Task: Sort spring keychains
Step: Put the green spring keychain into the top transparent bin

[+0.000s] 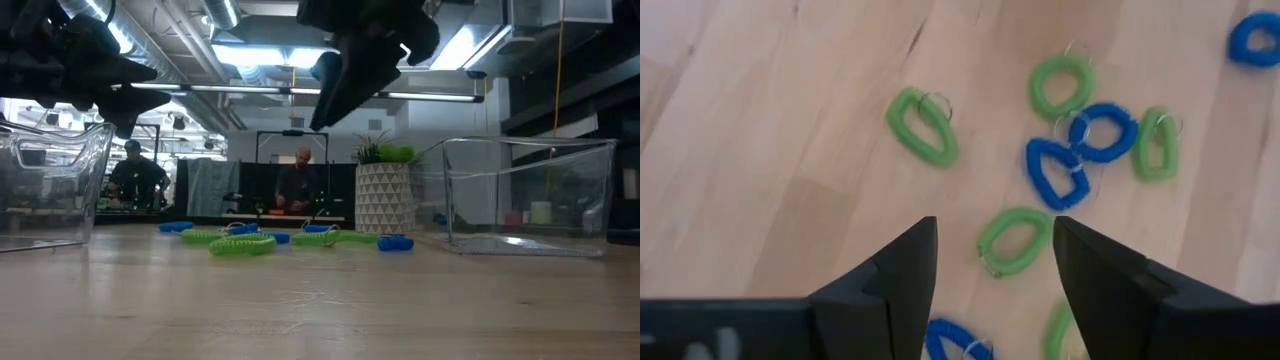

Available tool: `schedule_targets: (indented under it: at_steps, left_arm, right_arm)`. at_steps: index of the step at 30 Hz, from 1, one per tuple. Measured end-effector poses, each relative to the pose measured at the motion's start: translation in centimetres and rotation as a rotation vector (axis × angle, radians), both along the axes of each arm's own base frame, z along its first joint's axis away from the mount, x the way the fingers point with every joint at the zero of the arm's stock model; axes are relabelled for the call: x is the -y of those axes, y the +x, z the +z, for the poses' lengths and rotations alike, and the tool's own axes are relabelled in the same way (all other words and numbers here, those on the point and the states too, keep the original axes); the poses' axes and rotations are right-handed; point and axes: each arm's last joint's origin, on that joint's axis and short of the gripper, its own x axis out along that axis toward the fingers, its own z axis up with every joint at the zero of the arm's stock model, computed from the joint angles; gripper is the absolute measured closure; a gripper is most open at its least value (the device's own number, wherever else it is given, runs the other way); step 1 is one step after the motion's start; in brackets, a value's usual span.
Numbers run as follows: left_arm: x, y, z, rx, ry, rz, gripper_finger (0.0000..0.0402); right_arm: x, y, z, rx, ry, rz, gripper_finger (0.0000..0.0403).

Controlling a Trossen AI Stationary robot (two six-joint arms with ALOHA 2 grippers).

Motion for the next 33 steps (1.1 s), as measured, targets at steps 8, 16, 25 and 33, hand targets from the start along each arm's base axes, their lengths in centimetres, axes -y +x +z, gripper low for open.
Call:
schedule_targets:
  at_steps: [8, 16, 25, 33]
  left_arm:
    - [0.0, 0.0, 0.0, 0.000, 0.000, -0.001, 0.0208]
    - [0.0, 0.0, 0.0, 0.000, 0.000, -0.001, 0.0208]
    - [0.0, 0.0, 0.0, 0.000, 0.000, -0.002, 0.0208]
    - [0.0, 0.0, 0.0, 0.000, 0.000, -0.002, 0.0208]
  right_arm:
    - [0.1, 0.0, -0.5, -0.037, 0.032, 0.015, 0.0203]
    - [-0.4, 0.8, -3.9, -0.151, 0.029, 0.009, 0.0203]
    - [-0.5, 1.9, -6.2, -0.156, -0.020, -0.016, 0.0203]
    - [0.2, 2.9, -8.7, -0.171, -0.059, -0.028, 0.0203]
